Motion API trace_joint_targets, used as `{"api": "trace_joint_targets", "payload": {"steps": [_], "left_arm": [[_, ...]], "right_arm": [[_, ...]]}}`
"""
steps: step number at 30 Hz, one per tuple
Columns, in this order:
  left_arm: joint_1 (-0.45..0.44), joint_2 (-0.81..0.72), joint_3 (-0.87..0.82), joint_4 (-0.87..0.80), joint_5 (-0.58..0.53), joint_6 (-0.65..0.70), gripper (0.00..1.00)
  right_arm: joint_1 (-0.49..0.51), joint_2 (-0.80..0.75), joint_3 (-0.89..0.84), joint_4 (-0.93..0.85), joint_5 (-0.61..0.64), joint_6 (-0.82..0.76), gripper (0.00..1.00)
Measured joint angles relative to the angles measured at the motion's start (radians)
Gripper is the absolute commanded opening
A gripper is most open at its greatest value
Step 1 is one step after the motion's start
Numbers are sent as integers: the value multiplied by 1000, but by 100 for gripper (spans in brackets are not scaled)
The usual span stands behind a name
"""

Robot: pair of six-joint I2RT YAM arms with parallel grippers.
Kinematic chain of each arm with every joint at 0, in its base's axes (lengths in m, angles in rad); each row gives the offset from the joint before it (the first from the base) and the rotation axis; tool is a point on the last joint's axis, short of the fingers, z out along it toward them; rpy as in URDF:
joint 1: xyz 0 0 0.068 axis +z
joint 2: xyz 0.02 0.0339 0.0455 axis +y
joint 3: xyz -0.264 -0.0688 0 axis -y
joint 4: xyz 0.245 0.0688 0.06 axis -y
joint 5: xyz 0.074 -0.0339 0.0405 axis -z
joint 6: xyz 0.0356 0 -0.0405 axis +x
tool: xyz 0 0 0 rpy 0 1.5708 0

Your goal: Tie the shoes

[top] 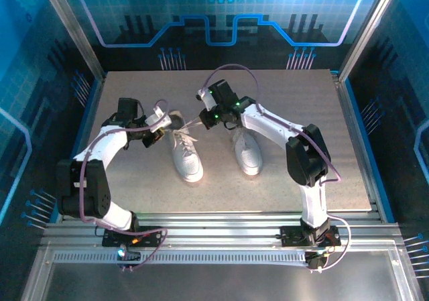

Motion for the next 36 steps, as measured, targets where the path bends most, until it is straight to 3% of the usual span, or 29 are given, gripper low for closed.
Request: {"api": "trace_joint_targets", "payload": {"steps": [17,36], "left_arm": [[0,27,-27,1,-11,-35,0],[32,-65,-167,88,-3,-120,0]], "right_arm": [[-30,16,-14,-48,93,-74,0],[-45,-19,-122,-2,48,-90,0]]}}
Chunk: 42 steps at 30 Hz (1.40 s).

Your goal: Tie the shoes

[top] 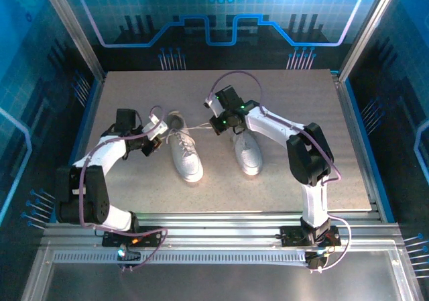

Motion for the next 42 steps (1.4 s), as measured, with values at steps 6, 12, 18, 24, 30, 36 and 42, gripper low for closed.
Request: {"api": "trace_joint_targets", "payload": {"steps": [6,12,18,24,30,36,42], "left_arm": [[16,-3,0,-10,-6,-21,49],[24,-71,21,-8,8,-66,50],[16,-98,79,-11,70,-67,51],[-57,-67,80,-7,72,-48,55],[-83,14,115,-7,79,-50,42],[-85,34,140,-5,83,-51,32],[-85,34,140,-4,84,-53,4]], "right_arm": [[-19,-1,-1,-2,-52,-25,52],[-50,-10,38,-23,-80,-21,58],[-55,-56,38,-22,-93,-10,58],[-25,-66,38,1,-175,-11,58],[58,-26,101,16,-277,-71,59],[84,61,187,12,-351,-139,59],[89,113,214,19,-400,-180,59]]}}
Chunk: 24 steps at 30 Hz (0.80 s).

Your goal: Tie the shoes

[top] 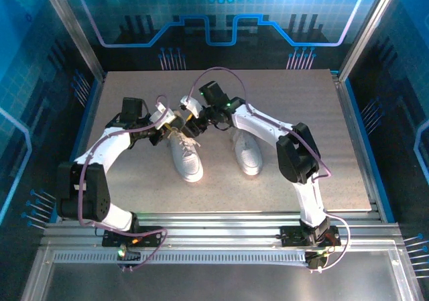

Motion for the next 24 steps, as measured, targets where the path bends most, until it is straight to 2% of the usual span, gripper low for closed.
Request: {"api": "trace_joint_targets", "payload": {"steps": [2,12,18,24], "left_arm": [[0,0,0,4,3,0,0],[18,-53,-8,7,33,-24,0],[32,-77,-24,-3,48,-25,0],[55,-92,-29,-20,49,-36,0]], "right_arm": [[3,14,5,4,-15,-6,59],[27,86,64,53,-74,-15,57],[31,146,130,64,-81,-21,40],[32,169,144,47,-80,-42,35]]}}
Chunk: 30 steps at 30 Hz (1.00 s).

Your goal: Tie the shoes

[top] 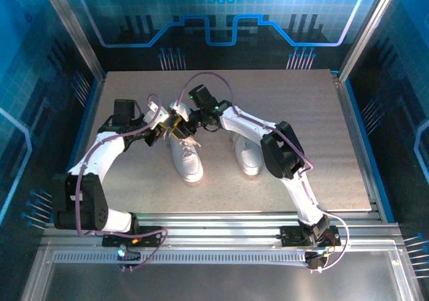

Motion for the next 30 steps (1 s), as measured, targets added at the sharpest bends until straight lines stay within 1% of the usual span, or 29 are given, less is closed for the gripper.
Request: {"api": "trace_joint_targets", "payload": {"steps": [2,8,11,21,30], "left_arm": [[10,-13,0,-11,1,-8,0],[31,-65,-39,-28,-1,-16,0],[34,-85,-72,-37,-4,-31,0],[35,-166,-152,-60,-51,-97,0],[38,-222,-194,-116,-109,-150,0]], "right_arm": [[0,0,0,-3,0,-13,33],[-1,0,-2,-2,0,-42,20],[-3,0,-6,3,1,-48,17],[-8,-2,-29,32,-3,-51,16],[-18,-21,-69,64,-11,-51,17]]}}
